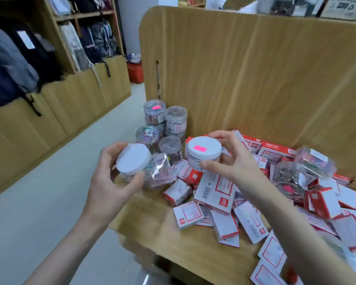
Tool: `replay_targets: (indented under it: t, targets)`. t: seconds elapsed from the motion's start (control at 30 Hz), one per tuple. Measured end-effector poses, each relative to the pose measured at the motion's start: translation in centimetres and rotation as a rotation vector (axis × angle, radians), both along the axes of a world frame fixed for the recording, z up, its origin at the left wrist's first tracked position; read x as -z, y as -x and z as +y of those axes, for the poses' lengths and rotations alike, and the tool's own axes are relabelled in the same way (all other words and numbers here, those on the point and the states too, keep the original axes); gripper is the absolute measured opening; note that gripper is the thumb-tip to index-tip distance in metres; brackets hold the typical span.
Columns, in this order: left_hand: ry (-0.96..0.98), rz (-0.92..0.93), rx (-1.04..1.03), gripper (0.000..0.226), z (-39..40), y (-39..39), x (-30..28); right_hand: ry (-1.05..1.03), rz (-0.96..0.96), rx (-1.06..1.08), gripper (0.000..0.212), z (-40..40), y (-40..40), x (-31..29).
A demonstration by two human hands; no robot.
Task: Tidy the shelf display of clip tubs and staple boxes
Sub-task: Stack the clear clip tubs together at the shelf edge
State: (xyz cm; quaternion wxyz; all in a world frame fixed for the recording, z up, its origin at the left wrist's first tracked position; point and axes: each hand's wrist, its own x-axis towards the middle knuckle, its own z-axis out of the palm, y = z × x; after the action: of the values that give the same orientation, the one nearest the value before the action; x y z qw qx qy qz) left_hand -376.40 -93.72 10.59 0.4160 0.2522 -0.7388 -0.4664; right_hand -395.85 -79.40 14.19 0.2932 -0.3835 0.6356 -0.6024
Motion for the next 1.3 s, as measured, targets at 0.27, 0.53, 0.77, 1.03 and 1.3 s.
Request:
replay_targets:
  t: [0.27, 0.53, 0.77, 1.03, 1.3]
  targets:
    - [-0.025, 0.004, -0.072, 0.045, -1.0, -1.6, -0.1, 0.006, -0.382, 0.004, 0.032, -3.1, -1.4, 1.0]
    - [-0.011, -0.030, -0.126, 0.049, -3.0, -2.3, -0.3, -0.065, -0.023, 0.048, 0.035, -5.5, -1.8, 0.7]
    - [-0.082, -0.004, -0.222, 0.052, -4.5, -3.1, 0.4, -0.017, 0.442, 0.032, 0.041, -11.7, -1.9, 0.4]
    - [-0.111, -0.012, -0.252, 0.053, -5.4, -4.2, 0.9, 0.002, 0.363, 0.045, 0.039, -15.0, -1.7, 1.0]
    - [-0.122, 0.036, -0.279, 0.051, -5.7, -4.3, 1.7, -0.033, 0.627, -0.197, 0.042, -13.4, -5.4, 1.9]
